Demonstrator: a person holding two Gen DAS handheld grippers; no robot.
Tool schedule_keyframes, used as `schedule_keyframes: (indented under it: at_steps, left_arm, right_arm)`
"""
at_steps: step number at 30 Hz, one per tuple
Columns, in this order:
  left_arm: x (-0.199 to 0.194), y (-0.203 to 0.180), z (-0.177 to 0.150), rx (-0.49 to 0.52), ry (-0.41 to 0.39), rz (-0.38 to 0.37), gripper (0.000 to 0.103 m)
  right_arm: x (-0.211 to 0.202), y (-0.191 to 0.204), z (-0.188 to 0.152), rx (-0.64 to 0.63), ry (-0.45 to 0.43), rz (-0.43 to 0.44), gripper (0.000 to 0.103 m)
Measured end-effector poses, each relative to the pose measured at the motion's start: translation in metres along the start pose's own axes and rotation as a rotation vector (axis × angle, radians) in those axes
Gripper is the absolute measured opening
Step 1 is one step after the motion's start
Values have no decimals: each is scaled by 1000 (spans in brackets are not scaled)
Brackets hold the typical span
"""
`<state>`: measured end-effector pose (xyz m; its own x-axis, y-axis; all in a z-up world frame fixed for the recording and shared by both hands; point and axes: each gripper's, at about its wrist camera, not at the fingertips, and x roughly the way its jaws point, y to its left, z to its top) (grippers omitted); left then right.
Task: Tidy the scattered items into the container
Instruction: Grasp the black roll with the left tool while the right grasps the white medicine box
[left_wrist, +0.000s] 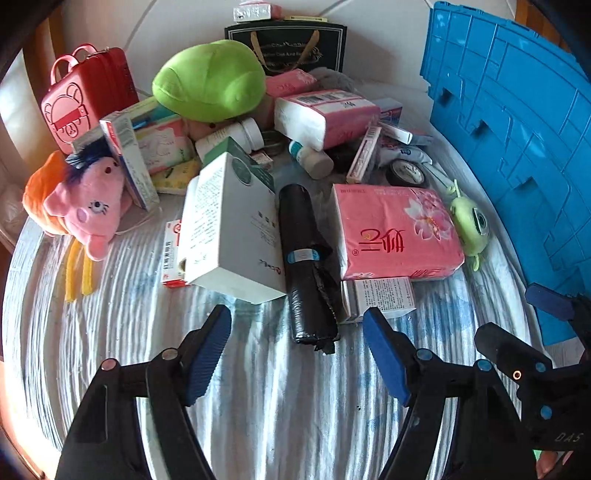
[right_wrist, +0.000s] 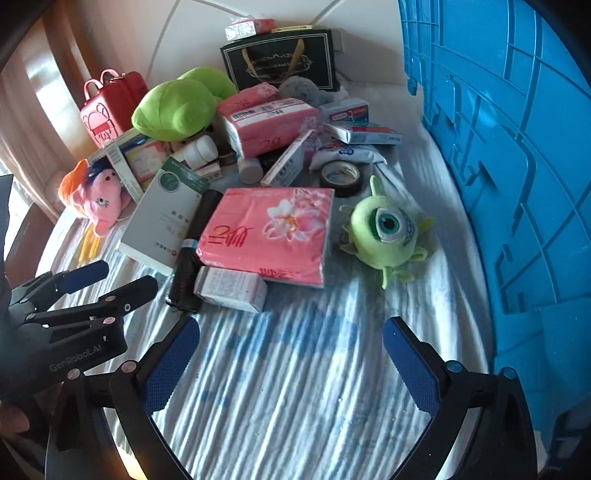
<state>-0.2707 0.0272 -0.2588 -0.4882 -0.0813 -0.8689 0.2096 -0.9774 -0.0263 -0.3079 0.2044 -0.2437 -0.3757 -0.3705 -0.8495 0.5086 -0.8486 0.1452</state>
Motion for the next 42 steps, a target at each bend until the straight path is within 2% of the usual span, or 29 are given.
schedule_keyframes:
  at_steps: [2,3,7,8,10,19,24,25,26,27,31,34,37,42]
  left_arm:
    - [14,-4,0,17,27,-13,68]
    - [22,-6,-1,25,41,-17,66]
    - [48,0,-5,31,77,-12,56]
    - [54,4,-6,22,82,-21,45]
    - [56,11,-5,5,72,-26,33]
    - [33,41,-29,14,84,-49,33]
    - [24,47,-42,28,97,-83,33]
    - [23,47,-42,35,99,-93,33]
    - [21,46,-43,39,102,-109,33]
    - [19,45,-44,45,105,-127,33]
    - [9,38,-43,87,109,-132,34]
    - [4,31,-35,120,87,-126,39]
    - [13,25,-26,139,75,-108,45]
    - [35,17,-17,157,85,-89,45]
  right_arm:
    - [3,-5,-2,16,11,-4,80]
    - [5,-7,-3,26,16,-5,77]
    - [15,-7,-5,42,33,5,74]
    - [18,-5,-5,42,35,7,74]
    - [24,0,-4,46,39,21,74]
    - [65,48,11,29,65,97,74]
    - [94,63,17,40,77,59,74]
    - [98,65,16,32,82,46,73]
    - [99,67,16,17,79,29,67]
    - [99,68,15,0,81,19,67]
    - [88,61,1,-32,109,4,67]
    - [82,44,-12,-9,126,-3,67]
    - [79,33,-17,24,119,-12,69]
    - [79,31,-22,49,103,-15,69]
